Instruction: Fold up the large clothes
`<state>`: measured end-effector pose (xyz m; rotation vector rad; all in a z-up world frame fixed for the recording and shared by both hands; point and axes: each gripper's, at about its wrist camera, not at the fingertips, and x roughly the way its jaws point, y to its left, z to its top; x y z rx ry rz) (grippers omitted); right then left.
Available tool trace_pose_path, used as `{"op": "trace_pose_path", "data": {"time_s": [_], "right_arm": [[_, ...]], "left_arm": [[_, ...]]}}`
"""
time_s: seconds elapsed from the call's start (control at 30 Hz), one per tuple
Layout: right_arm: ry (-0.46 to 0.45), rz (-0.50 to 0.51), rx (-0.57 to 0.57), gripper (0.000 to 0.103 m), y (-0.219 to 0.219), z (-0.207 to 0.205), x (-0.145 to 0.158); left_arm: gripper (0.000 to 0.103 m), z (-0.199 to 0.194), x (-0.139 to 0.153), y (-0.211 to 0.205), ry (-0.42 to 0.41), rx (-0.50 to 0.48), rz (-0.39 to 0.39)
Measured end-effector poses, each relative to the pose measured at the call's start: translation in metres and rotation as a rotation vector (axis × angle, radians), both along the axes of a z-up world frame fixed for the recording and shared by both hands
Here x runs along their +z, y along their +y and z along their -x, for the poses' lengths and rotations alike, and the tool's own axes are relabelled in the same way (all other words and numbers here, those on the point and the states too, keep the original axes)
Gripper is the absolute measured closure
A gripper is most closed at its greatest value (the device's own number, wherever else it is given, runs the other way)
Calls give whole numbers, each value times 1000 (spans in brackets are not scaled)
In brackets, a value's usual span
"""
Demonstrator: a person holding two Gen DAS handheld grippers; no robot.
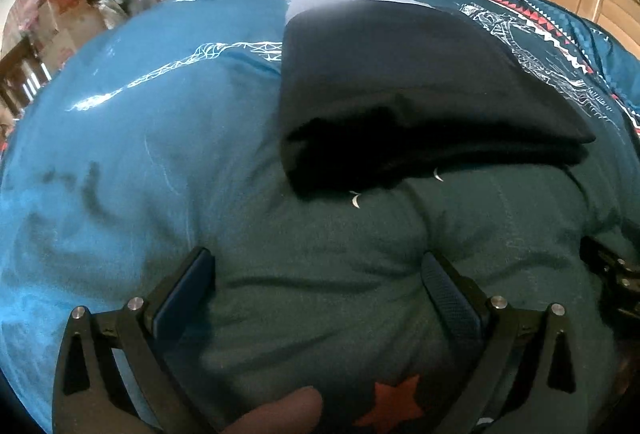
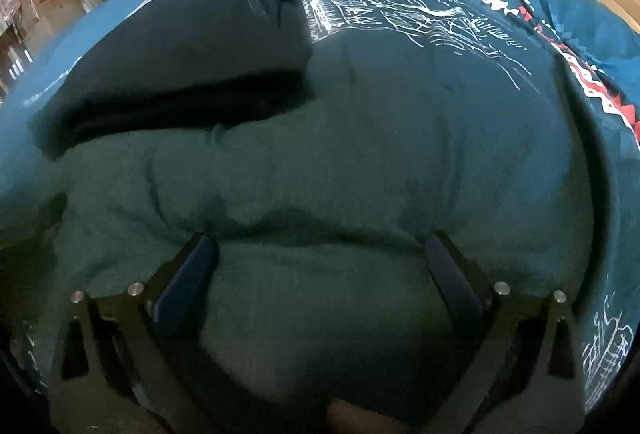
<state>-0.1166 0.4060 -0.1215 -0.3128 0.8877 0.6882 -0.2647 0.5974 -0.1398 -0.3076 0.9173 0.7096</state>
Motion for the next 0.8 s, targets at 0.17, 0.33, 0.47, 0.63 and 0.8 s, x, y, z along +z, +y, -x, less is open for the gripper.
{"op": "trace_pose_path", "data": {"time_s": [0.17,0.33,0.47,0.63,0.8], "right_arm": [[-2,18,-2,0,2,1,2],[13,62,-12,0,4,6,25],[-44,11,-5,0,-2,24,78],[-158,-119,-31,0,-20,57,174],[-262,-197,-41,0,-38,89,240]], "left_arm": [[0,1,4,2,-1,2,19],[0,6,34,4,-16,14,7],[0,23,117,-10,-142,28,-121],[0,59,237,-44,-322,73,-282],[0,85,300,-80,-386,108,-375]]}}
